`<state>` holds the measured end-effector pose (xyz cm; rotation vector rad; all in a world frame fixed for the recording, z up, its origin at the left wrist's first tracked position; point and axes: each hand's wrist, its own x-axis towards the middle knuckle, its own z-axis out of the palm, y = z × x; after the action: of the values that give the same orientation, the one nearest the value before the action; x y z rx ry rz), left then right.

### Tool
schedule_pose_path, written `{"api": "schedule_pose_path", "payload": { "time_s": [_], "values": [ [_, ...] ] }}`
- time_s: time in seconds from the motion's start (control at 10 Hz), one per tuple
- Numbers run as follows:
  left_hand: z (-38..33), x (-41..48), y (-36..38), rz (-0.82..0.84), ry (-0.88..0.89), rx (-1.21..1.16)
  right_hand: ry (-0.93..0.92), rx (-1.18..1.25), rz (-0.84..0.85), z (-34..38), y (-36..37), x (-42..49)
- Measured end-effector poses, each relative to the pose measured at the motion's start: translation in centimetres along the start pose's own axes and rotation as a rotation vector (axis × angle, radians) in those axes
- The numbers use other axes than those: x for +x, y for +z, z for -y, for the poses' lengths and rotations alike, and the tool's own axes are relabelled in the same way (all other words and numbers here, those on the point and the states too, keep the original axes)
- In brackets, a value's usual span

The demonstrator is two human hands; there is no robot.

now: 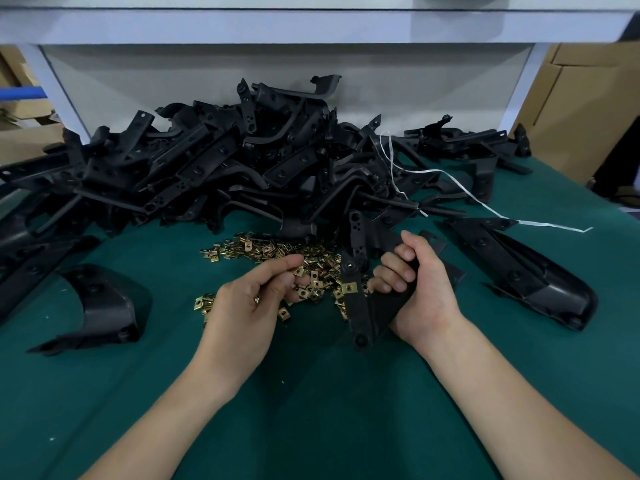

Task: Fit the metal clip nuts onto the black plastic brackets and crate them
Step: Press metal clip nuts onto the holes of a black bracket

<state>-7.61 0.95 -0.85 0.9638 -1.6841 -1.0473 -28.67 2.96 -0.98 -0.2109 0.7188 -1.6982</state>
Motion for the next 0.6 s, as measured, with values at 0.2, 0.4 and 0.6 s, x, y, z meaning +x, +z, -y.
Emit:
{"api": "schedule_pose_path", "payload": {
  "time_s": [0.2, 0.4, 0.6],
  "values": [
    [-0.04, 0.28, -0.23, -0.007, -0.058, -0.086, -0.001, -0.003, 0.001, -0.02, 0.08, -0.03],
    [-0.18, 0.74, -0.63, 0.081, -0.33, -0.539, 0.001, 0.001, 0.003, 0.01, 0.03, 0.0],
    [-0.43, 0.81, -0.69, 0.117, -0.353, -0.594, -0.001, 0.004, 0.012, -0.02, 0.05, 0.01]
  ]
}}
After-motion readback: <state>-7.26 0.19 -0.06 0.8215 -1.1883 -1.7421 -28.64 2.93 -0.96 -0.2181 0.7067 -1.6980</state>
